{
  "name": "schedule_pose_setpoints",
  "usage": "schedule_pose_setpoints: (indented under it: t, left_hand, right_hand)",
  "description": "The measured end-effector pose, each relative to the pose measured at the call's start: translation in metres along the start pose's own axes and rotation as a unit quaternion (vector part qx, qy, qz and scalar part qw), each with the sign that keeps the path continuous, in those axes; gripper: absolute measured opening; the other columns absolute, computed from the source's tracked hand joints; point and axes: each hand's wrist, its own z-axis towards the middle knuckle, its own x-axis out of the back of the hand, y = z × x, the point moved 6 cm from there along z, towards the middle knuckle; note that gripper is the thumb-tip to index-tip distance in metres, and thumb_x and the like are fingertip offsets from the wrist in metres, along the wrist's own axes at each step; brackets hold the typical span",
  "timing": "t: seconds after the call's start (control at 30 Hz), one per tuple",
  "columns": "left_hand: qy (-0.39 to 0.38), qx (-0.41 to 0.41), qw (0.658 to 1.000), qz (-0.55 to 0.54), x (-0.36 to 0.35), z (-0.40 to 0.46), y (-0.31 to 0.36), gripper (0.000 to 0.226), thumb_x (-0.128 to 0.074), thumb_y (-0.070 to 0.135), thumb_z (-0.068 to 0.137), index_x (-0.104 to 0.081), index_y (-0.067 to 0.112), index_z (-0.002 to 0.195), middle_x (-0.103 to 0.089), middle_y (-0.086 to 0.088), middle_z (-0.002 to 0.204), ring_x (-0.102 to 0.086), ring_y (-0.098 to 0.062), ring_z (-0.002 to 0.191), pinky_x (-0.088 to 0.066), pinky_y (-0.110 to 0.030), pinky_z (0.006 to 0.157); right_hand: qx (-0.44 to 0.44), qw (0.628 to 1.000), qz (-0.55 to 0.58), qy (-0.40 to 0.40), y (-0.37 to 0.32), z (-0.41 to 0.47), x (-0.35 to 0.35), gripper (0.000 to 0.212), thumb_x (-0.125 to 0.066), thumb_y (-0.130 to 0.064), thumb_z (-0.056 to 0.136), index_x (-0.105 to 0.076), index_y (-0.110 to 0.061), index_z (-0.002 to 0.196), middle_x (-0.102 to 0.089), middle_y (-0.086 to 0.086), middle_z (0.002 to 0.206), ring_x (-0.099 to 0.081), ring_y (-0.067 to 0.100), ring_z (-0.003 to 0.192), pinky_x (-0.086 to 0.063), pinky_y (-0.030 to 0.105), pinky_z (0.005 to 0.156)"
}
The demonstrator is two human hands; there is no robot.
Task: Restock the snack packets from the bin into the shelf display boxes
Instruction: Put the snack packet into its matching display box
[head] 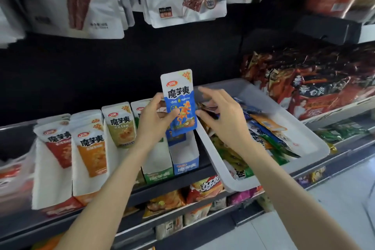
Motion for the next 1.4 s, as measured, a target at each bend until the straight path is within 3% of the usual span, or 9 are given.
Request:
schedule_pose_setpoints:
  t: [0.17, 0.33, 0.5, 0.63, 0.87, 1.1, 1.2, 1.27, 1.4]
  left_hand:
    - [-0.005, 0.011, 1.000, 0.027, 0.001, -0.002, -0.019, 0.040, -0.066, 0.008, 0.087, -0.050, 0.020, 0.121, -0.061, 0.010, 0.102, -0.061, 0.014, 0.077, -0.054, -0.016, 0.063]
    - [0.003, 0.011, 0.997, 0.081, 0.012, 0.002, -0.025, 0.042, -0.070, 0.012, 0.084, -0.052, 0.021, 0.121, -0.061, 0.011, 0.101, -0.061, 0.000, 0.083, -0.053, -0.023, 0.068]
    - [0.017, -0.002, 0.987, 0.157, 0.015, 0.004, -0.034, 0.038, -0.070, 0.018, 0.085, -0.055, 0.015, 0.119, -0.063, 0.009, 0.102, -0.062, -0.008, 0.088, -0.052, -0.025, 0.070]
    - [0.082, -0.045, 0.967, 0.237, 0.020, 0.009, -0.032, 0.028, -0.072, 0.018, 0.082, -0.059, 0.012, 0.106, -0.069, 0.002, 0.098, -0.064, -0.012, 0.082, -0.054, -0.032, 0.068]
    - [0.044, -0.087, 0.933, 0.348, 0.011, 0.015, -0.037, 0.030, -0.070, 0.013, 0.080, -0.061, 0.014, 0.108, -0.064, -0.004, 0.101, -0.060, -0.025, 0.093, -0.052, -0.041, 0.073]
    - [0.138, -0.147, 0.914, 0.351, 0.013, -0.003, -0.007, 0.028, -0.062, 0.019, 0.087, -0.055, 0.014, 0.114, -0.056, -0.006, 0.109, -0.055, -0.020, 0.097, -0.038, -0.020, 0.067]
    - [0.088, -0.256, 0.908, 0.321, -0.011, -0.016, 0.020, 0.024, -0.055, 0.021, 0.089, -0.058, 0.013, 0.112, -0.058, -0.003, 0.106, -0.053, -0.016, 0.095, -0.034, -0.011, 0.074]
    - [0.024, -0.305, 0.903, 0.303, -0.036, -0.019, 0.032, 0.023, -0.051, 0.023, 0.090, -0.061, 0.014, 0.108, -0.060, 0.000, 0.104, -0.052, -0.014, 0.099, -0.039, -0.018, 0.081]
    - [-0.054, -0.219, 0.907, 0.355, -0.074, -0.004, 0.024, 0.032, -0.057, 0.030, 0.089, -0.056, 0.020, 0.119, -0.059, 0.002, 0.115, -0.048, -0.018, 0.111, -0.040, -0.032, 0.091]
  right_hand:
    - [-0.056, 0.993, 0.019, -0.104, 0.015, 0.041, -0.027, 0.069, -0.069, -0.026, 0.084, -0.033, -0.032, 0.143, -0.058, -0.007, 0.108, -0.062, 0.002, 0.076, -0.050, 0.021, 0.072]
    - [-0.018, 0.984, -0.003, -0.180, 0.014, 0.059, -0.053, 0.016, -0.065, -0.031, 0.088, -0.062, -0.017, 0.094, -0.066, -0.006, 0.083, -0.058, 0.005, 0.069, -0.045, 0.027, 0.064]
    - [-0.005, 0.977, -0.071, -0.203, 0.018, 0.058, -0.064, 0.020, -0.063, -0.034, 0.089, -0.063, -0.014, 0.087, -0.067, -0.003, 0.082, -0.062, 0.015, 0.075, -0.049, 0.032, 0.065]
    - [-0.019, 0.974, -0.103, -0.202, 0.028, 0.054, -0.071, 0.020, -0.063, -0.034, 0.089, -0.063, -0.014, 0.093, -0.060, -0.009, 0.081, -0.054, 0.009, 0.073, -0.039, 0.025, 0.064]
    - [-0.070, 0.975, -0.080, -0.193, 0.040, 0.051, -0.081, 0.015, -0.065, -0.026, 0.088, -0.064, -0.015, 0.097, -0.068, -0.001, 0.090, -0.063, 0.017, 0.084, -0.054, 0.035, 0.077]
    - [-0.051, 0.990, -0.062, -0.115, 0.042, 0.049, -0.038, 0.017, -0.065, -0.026, 0.086, -0.061, -0.020, 0.102, -0.064, -0.011, 0.082, -0.059, 0.007, 0.073, -0.049, 0.027, 0.071]
    - [-0.061, 0.985, -0.112, -0.119, 0.076, 0.034, 0.003, 0.011, -0.065, -0.023, 0.085, -0.065, -0.023, 0.096, -0.062, -0.013, 0.080, -0.057, 0.005, 0.070, -0.051, 0.028, 0.070]
    - [-0.103, 0.975, -0.145, -0.135, 0.110, 0.023, 0.026, 0.012, -0.064, -0.020, 0.085, -0.067, -0.021, 0.096, -0.063, -0.010, 0.082, -0.060, 0.011, 0.074, -0.052, 0.032, 0.073]
    - [-0.142, 0.945, -0.251, -0.158, 0.164, 0.021, 0.045, 0.020, -0.060, -0.018, 0.086, -0.068, -0.019, 0.104, -0.069, 0.006, 0.100, -0.063, 0.030, 0.094, -0.049, 0.036, 0.079]
